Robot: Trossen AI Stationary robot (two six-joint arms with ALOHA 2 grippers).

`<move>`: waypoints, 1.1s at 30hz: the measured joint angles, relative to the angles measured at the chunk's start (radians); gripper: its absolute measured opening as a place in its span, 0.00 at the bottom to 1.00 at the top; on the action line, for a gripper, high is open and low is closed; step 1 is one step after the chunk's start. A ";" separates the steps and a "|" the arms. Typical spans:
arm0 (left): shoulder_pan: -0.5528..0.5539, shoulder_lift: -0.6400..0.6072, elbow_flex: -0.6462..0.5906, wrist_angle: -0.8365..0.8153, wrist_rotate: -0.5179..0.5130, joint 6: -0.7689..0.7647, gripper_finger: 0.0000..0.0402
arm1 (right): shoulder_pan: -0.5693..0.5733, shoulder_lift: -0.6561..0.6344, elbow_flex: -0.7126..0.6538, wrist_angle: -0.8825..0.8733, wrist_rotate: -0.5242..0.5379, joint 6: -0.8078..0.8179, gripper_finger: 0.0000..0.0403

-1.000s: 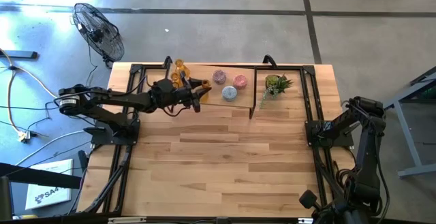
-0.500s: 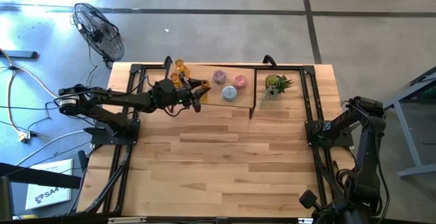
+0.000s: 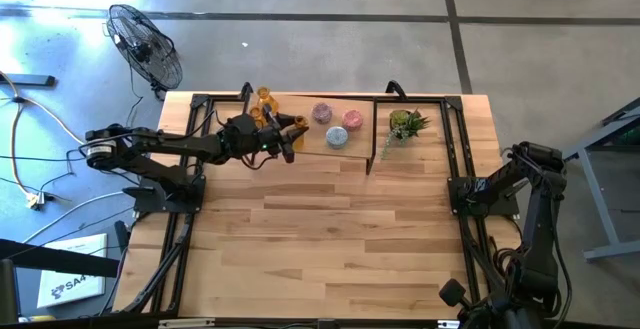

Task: Pick & Place candle stick holders
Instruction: Put the yellow glass candle holder on the shelf

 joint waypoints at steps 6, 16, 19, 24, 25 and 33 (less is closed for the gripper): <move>-0.001 0.001 -0.002 -0.012 0.018 -0.002 0.45 | 0.000 0.000 0.000 0.000 0.000 0.000 0.01; -0.001 0.002 -0.002 -0.012 0.021 -0.003 0.39 | 0.000 0.000 0.000 0.001 0.000 0.000 0.01; -0.001 0.002 -0.002 -0.003 0.021 -0.002 0.40 | 0.000 0.000 0.000 0.001 0.000 0.000 0.01; -0.001 0.002 0.032 0.012 0.019 0.000 0.40 | 0.000 0.000 0.000 0.001 0.000 0.000 0.01; -0.001 0.002 0.038 0.012 0.019 0.000 0.40 | 0.000 0.000 0.000 0.002 0.000 0.000 0.01; -0.001 0.002 0.060 0.000 0.018 0.000 0.40 | 0.000 0.000 0.000 0.003 0.000 0.000 0.01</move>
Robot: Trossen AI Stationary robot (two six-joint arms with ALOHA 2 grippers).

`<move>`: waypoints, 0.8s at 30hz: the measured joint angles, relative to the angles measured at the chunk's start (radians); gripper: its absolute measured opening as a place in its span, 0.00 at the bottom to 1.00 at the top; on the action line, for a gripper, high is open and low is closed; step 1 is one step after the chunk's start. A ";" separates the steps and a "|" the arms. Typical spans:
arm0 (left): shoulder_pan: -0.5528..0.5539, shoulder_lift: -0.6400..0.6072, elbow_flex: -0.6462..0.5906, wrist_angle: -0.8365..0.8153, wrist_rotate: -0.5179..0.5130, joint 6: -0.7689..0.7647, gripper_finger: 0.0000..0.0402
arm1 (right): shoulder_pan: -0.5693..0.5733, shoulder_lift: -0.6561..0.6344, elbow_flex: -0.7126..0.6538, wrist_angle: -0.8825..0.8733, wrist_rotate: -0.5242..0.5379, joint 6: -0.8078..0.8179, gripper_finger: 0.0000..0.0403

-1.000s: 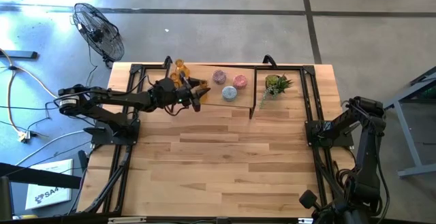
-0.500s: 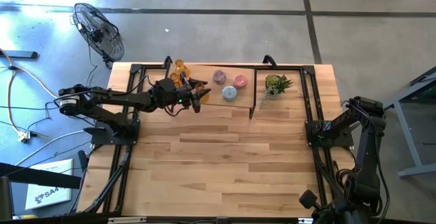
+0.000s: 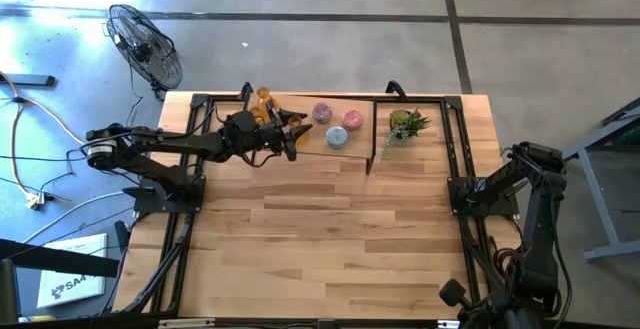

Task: Pick & Place candle stick holders
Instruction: Put the yellow glass candle holder on the shelf

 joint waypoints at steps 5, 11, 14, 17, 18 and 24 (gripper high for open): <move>0.000 0.000 -0.005 -0.027 -0.004 0.000 0.40 | 0.000 0.000 0.000 0.000 0.000 0.000 0.01; 0.000 0.000 -0.008 -0.071 0.001 0.000 0.40 | 0.000 0.000 0.000 0.000 0.000 0.000 0.01; 0.000 0.000 -0.008 -0.071 0.025 -0.001 0.40 | 0.000 0.000 0.000 0.000 0.000 0.000 0.01; 0.000 0.000 -0.008 -0.071 0.059 -0.028 0.40 | 0.000 0.000 0.000 0.000 0.000 0.000 0.01; 0.000 0.000 -0.008 -0.072 0.075 -0.044 0.40 | 0.000 0.000 0.000 0.000 0.000 0.000 0.01; 0.000 0.000 -0.008 -0.093 0.116 -0.082 0.40 | 0.000 0.000 0.000 0.000 0.000 0.000 0.01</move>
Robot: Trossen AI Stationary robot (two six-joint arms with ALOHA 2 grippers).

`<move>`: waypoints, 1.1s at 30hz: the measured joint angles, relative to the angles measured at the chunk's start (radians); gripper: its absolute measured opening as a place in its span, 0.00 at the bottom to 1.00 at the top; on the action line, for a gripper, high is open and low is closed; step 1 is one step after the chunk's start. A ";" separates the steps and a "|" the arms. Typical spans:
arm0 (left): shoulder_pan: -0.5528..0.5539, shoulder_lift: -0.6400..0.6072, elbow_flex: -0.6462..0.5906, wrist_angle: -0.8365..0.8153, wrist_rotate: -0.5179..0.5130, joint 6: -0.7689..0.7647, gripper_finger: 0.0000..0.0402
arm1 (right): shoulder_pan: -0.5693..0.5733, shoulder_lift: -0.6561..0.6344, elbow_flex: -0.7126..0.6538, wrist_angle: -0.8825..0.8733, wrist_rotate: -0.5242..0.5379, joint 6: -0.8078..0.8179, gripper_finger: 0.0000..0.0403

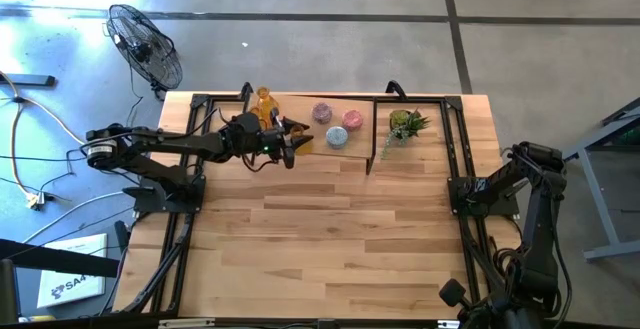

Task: Pick & Place candle stick holders
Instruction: Put the yellow glass candle holder on the shelf

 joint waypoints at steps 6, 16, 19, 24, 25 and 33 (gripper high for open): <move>0.000 0.004 0.000 -0.007 -0.141 0.069 0.41 | 0.000 0.000 0.000 0.000 0.000 0.000 0.01; 0.000 0.007 0.000 -0.008 -0.215 0.140 0.44 | 0.000 0.000 0.000 0.003 0.000 0.000 0.01; 0.000 0.007 0.000 -0.008 -0.234 0.143 0.49 | 0.000 0.000 0.000 0.003 0.000 0.000 0.01; 0.000 0.007 0.000 0.000 -0.249 0.157 0.57 | 0.000 0.000 0.000 0.003 0.000 0.000 0.01; 0.000 0.007 0.000 0.007 -0.252 0.161 0.58 | 0.000 0.000 0.000 0.003 0.000 0.000 0.01; 0.000 0.007 0.000 0.046 -0.245 0.162 0.60 | 0.000 0.000 0.000 0.003 0.000 0.000 0.01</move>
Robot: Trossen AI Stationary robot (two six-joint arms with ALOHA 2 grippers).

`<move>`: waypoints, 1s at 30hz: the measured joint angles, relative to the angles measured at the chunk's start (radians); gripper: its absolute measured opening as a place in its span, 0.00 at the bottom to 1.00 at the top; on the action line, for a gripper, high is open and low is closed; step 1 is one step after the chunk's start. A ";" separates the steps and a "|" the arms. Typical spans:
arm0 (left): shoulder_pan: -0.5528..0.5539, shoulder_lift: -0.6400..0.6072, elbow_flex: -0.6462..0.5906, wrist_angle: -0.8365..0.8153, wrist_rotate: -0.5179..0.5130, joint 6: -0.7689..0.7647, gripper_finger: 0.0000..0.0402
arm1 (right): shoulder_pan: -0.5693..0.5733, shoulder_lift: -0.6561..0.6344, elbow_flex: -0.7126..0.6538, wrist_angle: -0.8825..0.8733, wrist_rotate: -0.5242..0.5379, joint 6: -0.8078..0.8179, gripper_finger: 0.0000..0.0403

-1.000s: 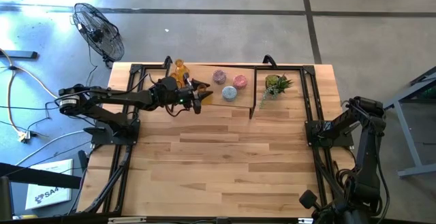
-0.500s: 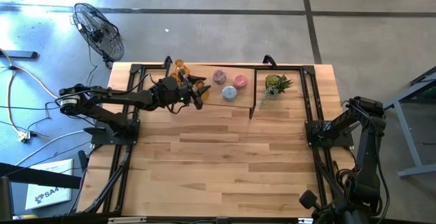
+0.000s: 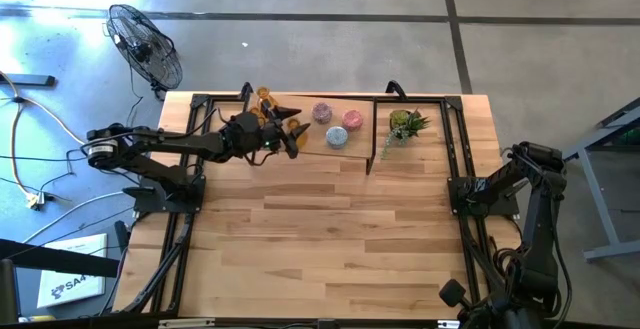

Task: Pick & Place candle stick holders
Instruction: Put the yellow glass candle holder on the shelf, then return to Home Position

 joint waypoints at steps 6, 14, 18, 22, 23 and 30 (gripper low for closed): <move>-0.029 0.000 0.000 0.069 -0.007 0.000 0.60 | 0.000 0.000 0.000 0.000 0.000 0.000 0.01; -0.087 -0.003 0.000 0.192 -0.045 0.003 0.59 | 0.000 0.000 0.000 0.000 0.000 0.000 0.01; -0.115 -0.003 0.000 0.239 -0.073 0.004 0.59 | 0.000 0.000 0.000 0.000 0.000 0.000 0.01; -0.147 -0.003 0.000 0.319 -0.076 0.004 0.59 | 0.000 0.000 0.000 0.000 0.000 0.000 0.01; -0.157 -0.003 0.000 0.347 -0.065 0.004 0.59 | 0.000 0.000 0.000 0.000 0.000 0.000 0.01; -0.270 -0.004 0.000 0.463 0.008 0.003 0.59 | 0.000 0.000 0.000 0.000 0.000 0.000 0.01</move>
